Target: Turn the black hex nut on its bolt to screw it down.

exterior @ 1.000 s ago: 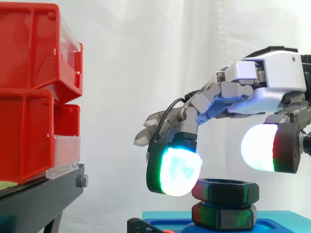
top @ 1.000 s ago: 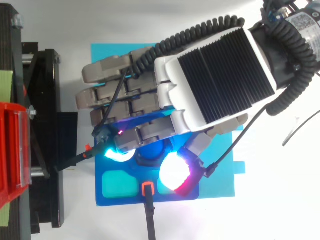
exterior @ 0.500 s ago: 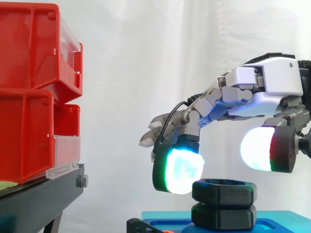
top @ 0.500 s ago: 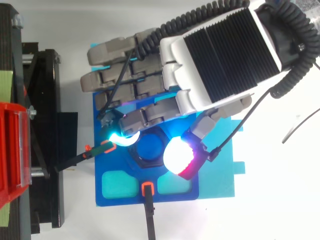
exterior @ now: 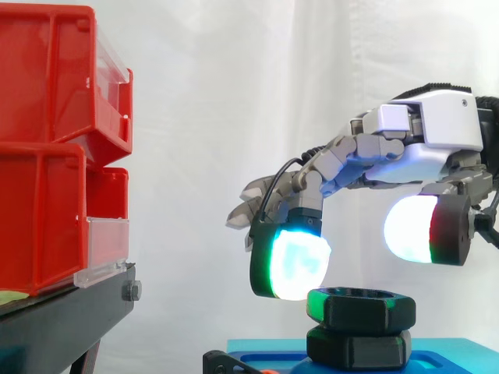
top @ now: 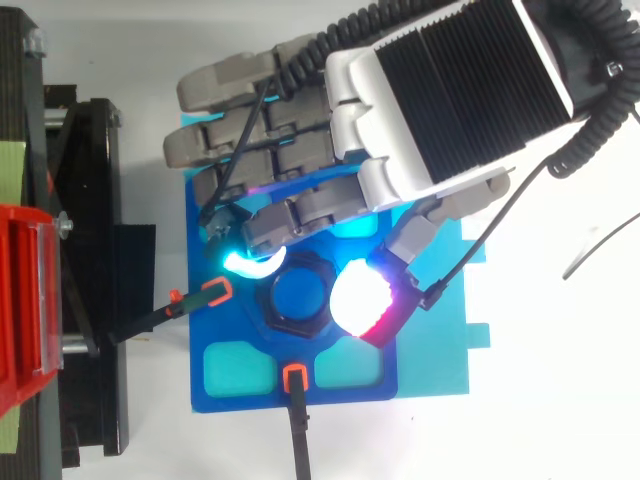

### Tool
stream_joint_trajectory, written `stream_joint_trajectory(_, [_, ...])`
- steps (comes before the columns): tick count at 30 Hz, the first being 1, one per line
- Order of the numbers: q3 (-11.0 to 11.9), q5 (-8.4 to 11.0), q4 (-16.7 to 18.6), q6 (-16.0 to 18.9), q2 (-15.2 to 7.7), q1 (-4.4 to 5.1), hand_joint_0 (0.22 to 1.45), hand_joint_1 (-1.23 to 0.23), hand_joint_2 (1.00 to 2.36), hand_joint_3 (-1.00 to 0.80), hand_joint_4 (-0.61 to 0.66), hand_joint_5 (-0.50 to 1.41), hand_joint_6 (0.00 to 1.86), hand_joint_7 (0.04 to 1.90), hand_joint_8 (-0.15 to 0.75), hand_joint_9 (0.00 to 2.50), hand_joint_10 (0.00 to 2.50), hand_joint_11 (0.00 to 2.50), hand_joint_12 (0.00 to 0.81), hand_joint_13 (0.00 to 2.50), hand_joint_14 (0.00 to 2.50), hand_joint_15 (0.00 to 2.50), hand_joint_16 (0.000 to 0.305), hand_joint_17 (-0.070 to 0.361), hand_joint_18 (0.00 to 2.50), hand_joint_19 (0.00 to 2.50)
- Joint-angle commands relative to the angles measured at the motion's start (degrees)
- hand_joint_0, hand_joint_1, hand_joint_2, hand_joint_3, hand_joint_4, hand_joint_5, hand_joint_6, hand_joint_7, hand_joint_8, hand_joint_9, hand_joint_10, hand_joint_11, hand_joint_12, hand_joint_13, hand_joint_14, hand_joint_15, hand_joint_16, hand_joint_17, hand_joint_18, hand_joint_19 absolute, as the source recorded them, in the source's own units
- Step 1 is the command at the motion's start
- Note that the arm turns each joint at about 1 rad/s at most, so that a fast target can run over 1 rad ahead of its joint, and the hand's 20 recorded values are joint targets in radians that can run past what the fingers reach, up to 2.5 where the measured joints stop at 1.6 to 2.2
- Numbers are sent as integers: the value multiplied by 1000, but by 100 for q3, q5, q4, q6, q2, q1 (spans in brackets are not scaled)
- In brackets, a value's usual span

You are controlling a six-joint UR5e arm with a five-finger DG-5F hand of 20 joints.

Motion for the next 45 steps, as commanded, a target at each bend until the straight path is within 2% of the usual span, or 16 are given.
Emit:
stream_joint_trajectory(1, [21, 15, 88, 50, 3, 43, 524, -447, 1000, -500, 222, -196, 762, 667, 246, 534, 7, 320, 138, 350, 0, 0, 14, 33, 86, 124])
stream_joint_trajectory(5, [30, 59, 273, 120, 3, 114, 524, -447, 1000, -500, 222, -196, 760, 671, 246, 534, 7, 320, 138, 350, 0, 0, 15, 33, 85, 124])
stream_joint_trajectory(8, [30, 156, 405, 146, 3, 184, 524, -448, 1000, -500, 222, -196, 760, 671, 248, 536, 7, 319, 139, 349, 0, 0, 14, 33, 85, 117])
stream_joint_trajectory(10, [30, 279, 501, 164, 3, 263, 524, -448, 1000, -500, 221, -196, 760, 672, 247, 536, 7, 311, 139, 350, 2, 0, 15, 33, 84, 124])
stream_joint_trajectory(13, [30, 446, 510, 164, -6, 368, 524, -448, 1000, -500, 222, -195, 759, 667, 249, 538, 7, 316, 139, 351, 0, 0, 15, 33, 83, 118])
stream_joint_trajectory(15, [30, 481, 501, 155, -6, 386, 524, -448, 1000, -500, 222, -196, 759, 673, 250, 537, 7, 328, 139, 351, 1, 0, 15, 33, 83, 120])
stream_joint_trajectory(17, [30, 604, 493, 155, -6, 491, 524, -449, 1000, -500, 224, -196, 759, 671, 249, 538, 7, 320, 139, 352, 1, 0, 15, 34, 83, 119])
stream_joint_trajectory(20, [21, 683, 440, 146, -6, 588, 523, -450, 1000, -500, 223, -196, 759, 672, 251, 539, 7, 327, 140, 353, 0, 0, 15, 34, 81, 120])
stream_joint_trajectory(21, [21, 683, 440, 146, -6, 588, 523, -450, 1000, -500, 222, -196, 759, 671, 250, 539, 7, 328, 139, 353, 1, 0, 15, 34, 80, 120])
stream_joint_trajectory(22, [-23, 710, 405, 138, -6, 632, 523, -450, 1000, -500, 222, -196, 759, 672, 250, 539, 7, 328, 140, 353, 0, 0, 15, 34, 81, 120])
stream_joint_trajectory(25, [-137, 762, 405, 138, -6, 685, 524, -451, 1000, -500, 220, -195, 759, 672, 251, 540, 7, 319, 140, 352, 1, 0, 15, 34, 80, 124])
stream_joint_trajectory(31, [-172, 762, 405, 111, 3, 720, 523, -452, 1000, -500, 225, -195, 760, 669, 249, 539, 7, 320, 141, 356, 0, 0, 15, 34, 80, 120])
stream_joint_trajectory(40, [-172, 736, 369, 111, 3, 720, 522, -453, 1000, -500, 218, -197, 769, 667, 250, 537, 7, 326, 142, 356, 1, 0, 15, 34, 80, 126])
stream_joint_trajectory(45, [-181, 736, 159, 15, 3, 711, 522, -453, 1000, -500, 217, -198, 775, 664, 249, 537, 7, 326, 143, 356, 0, 0, 15, 34, 80, 119])
